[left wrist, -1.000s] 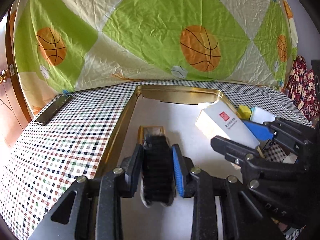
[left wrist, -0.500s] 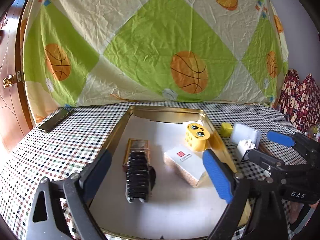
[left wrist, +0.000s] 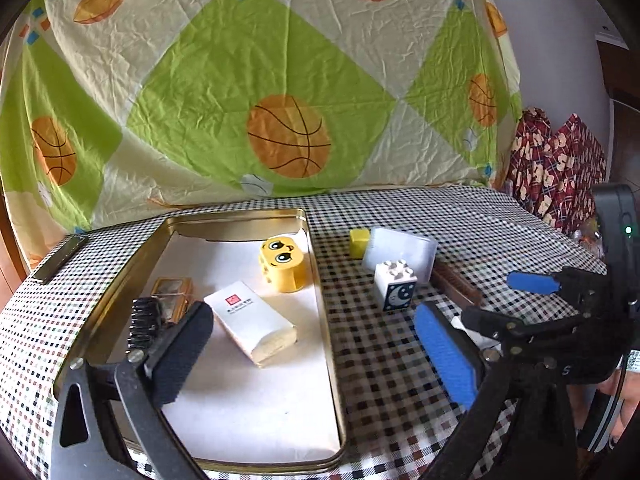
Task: Organize rigid objects
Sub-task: 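Grasp the white plastic cup with the right tool while the left moves toward the Duplo block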
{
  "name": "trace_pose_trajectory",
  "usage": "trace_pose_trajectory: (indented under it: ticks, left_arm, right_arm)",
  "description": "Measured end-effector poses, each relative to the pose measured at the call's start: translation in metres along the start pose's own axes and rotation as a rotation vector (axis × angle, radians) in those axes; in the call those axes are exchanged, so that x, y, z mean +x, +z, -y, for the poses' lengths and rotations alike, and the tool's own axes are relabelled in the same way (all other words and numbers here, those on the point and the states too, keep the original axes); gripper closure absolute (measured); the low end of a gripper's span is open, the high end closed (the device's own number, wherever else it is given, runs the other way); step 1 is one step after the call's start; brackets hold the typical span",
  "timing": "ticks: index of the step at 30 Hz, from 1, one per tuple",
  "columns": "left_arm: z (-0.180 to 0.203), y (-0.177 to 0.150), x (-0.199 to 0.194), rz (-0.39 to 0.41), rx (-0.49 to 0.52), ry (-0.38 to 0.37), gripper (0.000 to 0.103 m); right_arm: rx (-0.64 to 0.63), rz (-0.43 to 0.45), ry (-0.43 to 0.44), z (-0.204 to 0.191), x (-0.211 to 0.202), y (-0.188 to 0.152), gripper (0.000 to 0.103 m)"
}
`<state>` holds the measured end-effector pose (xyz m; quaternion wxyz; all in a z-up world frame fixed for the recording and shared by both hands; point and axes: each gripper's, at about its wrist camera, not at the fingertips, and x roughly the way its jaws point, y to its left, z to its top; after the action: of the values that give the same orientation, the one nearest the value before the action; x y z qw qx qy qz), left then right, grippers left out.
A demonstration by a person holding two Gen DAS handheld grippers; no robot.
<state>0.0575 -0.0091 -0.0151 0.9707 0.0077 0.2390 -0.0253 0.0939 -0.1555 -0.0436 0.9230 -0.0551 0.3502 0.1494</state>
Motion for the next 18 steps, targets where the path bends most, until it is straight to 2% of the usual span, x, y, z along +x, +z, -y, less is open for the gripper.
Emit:
trace_pose_trajectory:
  ticks: [7, 8, 9, 10, 13, 18]
  left_arm:
    - [0.010, 0.003, 0.009, -0.022, 0.021, -0.011, 0.001]
    - [0.012, 0.003, 0.009, -0.024, 0.026, -0.012, 0.001]
    - [0.014, 0.003, 0.010, -0.025, 0.032, -0.013, 0.001]
    - [0.015, 0.003, 0.010, -0.025, 0.035, -0.015, 0.001]
    - [0.018, 0.004, 0.012, -0.031, 0.040, -0.028, 0.001]
    - [0.027, 0.007, 0.016, -0.037, 0.049, -0.059, 0.001]
  right_arm:
    - [0.012, -0.101, 0.050, 0.001, 0.019, -0.004, 0.020]
    - [0.009, -0.111, 0.050, 0.000, 0.020, -0.005, 0.025]
    - [0.002, -0.119, 0.051, -0.001, 0.021, -0.005, 0.037]
    - [-0.007, -0.121, 0.052, -0.003, 0.021, -0.005, 0.042]
    - [-0.027, -0.112, 0.049, -0.005, 0.018, -0.006, 0.043]
    - [0.005, -0.035, 0.017, 0.003, 0.002, -0.001, 0.043]
